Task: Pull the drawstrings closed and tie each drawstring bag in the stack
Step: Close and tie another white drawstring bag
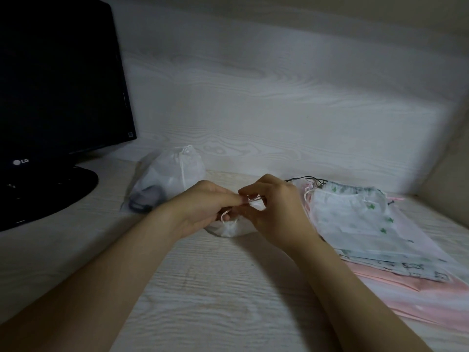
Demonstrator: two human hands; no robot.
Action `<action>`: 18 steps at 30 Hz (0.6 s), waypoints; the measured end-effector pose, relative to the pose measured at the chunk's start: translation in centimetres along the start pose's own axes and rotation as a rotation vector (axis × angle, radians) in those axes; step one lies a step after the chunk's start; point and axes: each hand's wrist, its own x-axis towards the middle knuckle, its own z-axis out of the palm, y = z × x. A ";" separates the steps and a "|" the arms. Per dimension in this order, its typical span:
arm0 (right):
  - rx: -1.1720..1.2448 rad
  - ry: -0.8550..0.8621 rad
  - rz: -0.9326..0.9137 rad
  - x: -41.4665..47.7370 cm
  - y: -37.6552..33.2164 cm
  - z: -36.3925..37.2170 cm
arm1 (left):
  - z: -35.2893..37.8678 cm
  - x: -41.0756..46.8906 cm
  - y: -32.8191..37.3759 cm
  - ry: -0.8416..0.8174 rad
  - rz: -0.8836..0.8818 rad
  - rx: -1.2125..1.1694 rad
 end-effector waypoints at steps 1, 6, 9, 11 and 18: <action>-0.003 -0.017 -0.015 -0.1 -0.1 0.1 | 0.1 0.0 0.0 0.005 -0.002 0.003; -0.105 -0.175 -0.085 0.0 0.0 0.4 | 0.0 0.0 0.5 0.014 -0.060 -0.042; -0.279 -0.185 -0.188 0.0 0.4 0.7 | 0.2 -0.2 0.7 0.011 -0.067 -0.083; -0.342 -0.136 -0.229 -0.1 0.8 0.7 | 0.0 -0.1 0.5 0.020 -0.048 -0.085; -0.171 -0.055 -0.053 -0.3 1.0 1.3 | -0.8 0.1 -0.4 0.224 0.027 0.171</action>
